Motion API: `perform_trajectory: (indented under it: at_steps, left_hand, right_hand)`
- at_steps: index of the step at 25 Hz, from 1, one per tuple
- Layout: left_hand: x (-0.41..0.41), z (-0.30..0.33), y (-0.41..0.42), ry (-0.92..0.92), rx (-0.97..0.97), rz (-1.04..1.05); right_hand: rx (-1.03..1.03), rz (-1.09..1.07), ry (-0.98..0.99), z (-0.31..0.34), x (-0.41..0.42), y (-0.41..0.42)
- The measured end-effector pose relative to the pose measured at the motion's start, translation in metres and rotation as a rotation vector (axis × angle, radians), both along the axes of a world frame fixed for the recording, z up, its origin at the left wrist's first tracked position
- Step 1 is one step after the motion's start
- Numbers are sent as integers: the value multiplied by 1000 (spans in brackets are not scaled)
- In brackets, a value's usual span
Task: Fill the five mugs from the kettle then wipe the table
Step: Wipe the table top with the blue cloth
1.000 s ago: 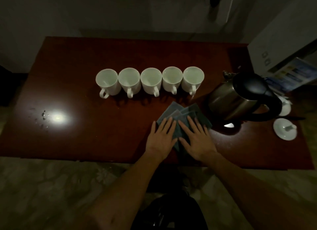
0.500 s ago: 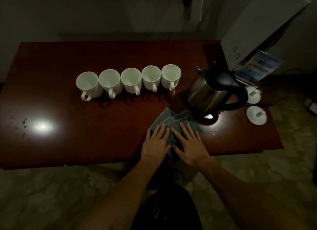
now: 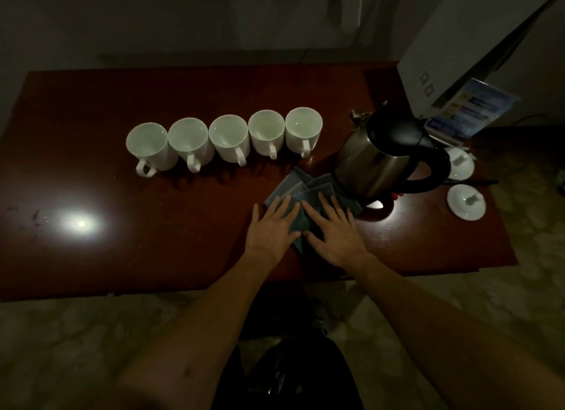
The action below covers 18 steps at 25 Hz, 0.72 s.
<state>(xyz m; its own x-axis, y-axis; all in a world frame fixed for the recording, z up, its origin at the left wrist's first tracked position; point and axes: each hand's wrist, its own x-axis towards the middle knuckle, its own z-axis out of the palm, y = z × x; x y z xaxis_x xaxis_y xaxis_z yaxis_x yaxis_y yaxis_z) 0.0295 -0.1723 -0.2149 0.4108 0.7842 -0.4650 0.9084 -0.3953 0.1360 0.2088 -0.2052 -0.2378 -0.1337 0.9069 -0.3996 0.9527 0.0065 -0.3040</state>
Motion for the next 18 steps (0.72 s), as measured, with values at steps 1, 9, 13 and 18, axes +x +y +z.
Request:
perform_trajectory:
  at_steps: [1,9,13,18]
  left_hand:
    - [-5,-1,-11,-8,0,21]
    - [-55,8,-57,83,-23,55]
    - [-58,4,-15,11,-24,125]
    - [-68,3,22,-20,-55,161]
  right_hand:
    - [-23,37,-5,2,-2,-4]
    - [-103,202,6,7,-42,-39]
    - [-117,233,-2,9,-44,21]
    - [-123,206,-8,5,-55,48]
